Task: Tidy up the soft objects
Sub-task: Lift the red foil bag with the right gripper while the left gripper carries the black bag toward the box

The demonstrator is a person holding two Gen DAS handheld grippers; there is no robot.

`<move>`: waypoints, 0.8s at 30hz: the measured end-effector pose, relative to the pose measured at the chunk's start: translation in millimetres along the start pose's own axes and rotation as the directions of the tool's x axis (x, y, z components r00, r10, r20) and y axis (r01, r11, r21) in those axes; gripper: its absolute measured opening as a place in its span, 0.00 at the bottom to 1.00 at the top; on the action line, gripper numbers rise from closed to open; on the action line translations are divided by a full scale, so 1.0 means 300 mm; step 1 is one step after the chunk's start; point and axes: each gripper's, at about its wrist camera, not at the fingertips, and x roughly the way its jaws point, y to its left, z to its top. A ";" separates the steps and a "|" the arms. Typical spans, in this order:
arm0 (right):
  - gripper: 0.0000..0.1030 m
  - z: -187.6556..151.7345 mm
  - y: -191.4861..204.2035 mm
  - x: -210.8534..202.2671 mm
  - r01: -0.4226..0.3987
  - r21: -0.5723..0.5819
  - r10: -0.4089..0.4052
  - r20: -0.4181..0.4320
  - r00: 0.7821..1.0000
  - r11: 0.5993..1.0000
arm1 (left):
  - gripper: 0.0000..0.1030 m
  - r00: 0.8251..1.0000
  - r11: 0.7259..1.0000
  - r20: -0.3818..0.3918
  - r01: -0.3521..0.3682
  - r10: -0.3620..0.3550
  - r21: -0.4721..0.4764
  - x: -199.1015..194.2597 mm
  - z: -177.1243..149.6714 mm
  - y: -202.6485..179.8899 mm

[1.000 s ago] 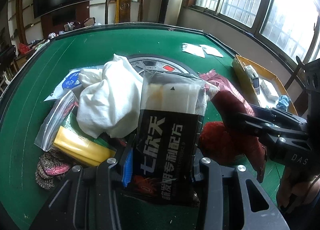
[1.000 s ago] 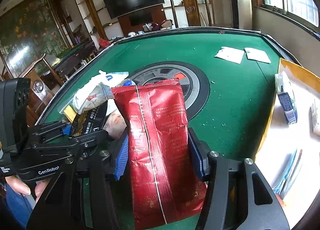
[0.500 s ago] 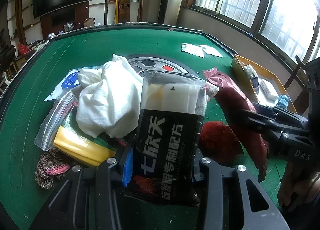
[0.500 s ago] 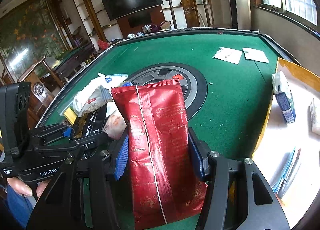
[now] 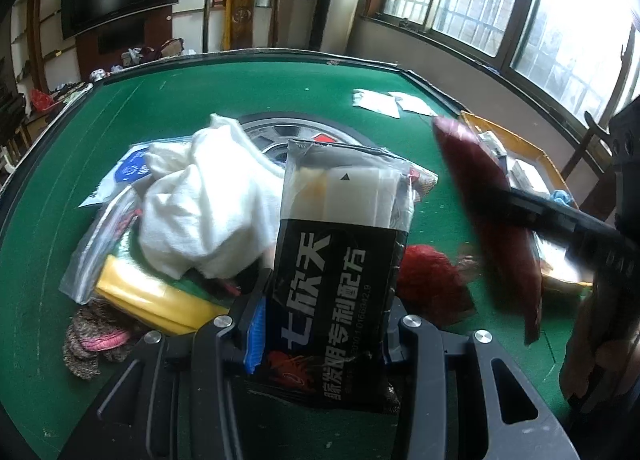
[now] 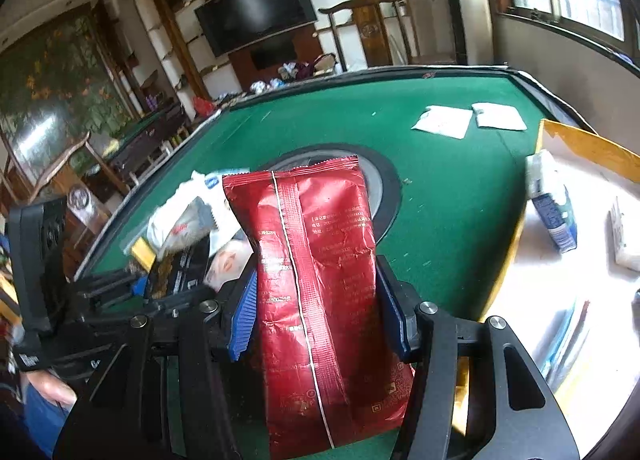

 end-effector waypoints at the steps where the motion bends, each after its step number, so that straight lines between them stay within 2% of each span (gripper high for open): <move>1: 0.52 0.006 -0.012 -0.011 -0.003 0.013 0.003 0.009 1.000 1.000 | 0.41 1.000 1.000 0.002 0.009 -0.009 -0.003 0.001 0.001 -0.012; 6: 0.52 0.039 -0.094 -0.076 -0.032 0.082 0.026 0.067 0.997 0.996 | 0.41 0.998 0.998 0.009 0.068 -0.068 0.008 -0.003 0.021 -0.103; 9: 0.52 0.052 -0.174 -0.116 -0.099 0.170 0.083 0.098 0.992 0.980 | 0.41 0.996 0.996 0.027 0.082 -0.083 0.037 -0.014 0.043 -0.180; 11: 0.52 0.061 -0.229 -0.151 -0.092 0.207 0.066 0.129 0.989 0.974 | 0.41 0.995 0.994 0.029 0.091 -0.092 0.055 -0.013 0.061 -0.227; 14: 0.52 0.059 -0.328 -0.194 -0.184 0.308 0.133 0.180 0.975 0.933 | 0.41 0.993 0.992 0.033 0.109 -0.111 0.064 -0.012 0.081 -0.277; 17: 0.52 0.051 -0.412 -0.229 -0.242 0.377 0.166 0.223 0.961 0.894 | 0.41 0.990 0.989 0.032 0.133 -0.135 0.066 -0.008 0.102 -0.326; 19: 0.52 0.050 -0.447 -0.255 -0.221 0.404 0.130 0.242 0.962 0.888 | 0.41 0.988 0.986 0.026 0.149 -0.151 0.073 0.001 0.119 -0.363; 24: 0.52 0.045 -0.514 -0.370 -0.099 0.447 -0.042 0.296 0.954 0.889 | 0.41 0.981 0.976 0.009 0.194 -0.196 0.099 0.039 0.155 -0.495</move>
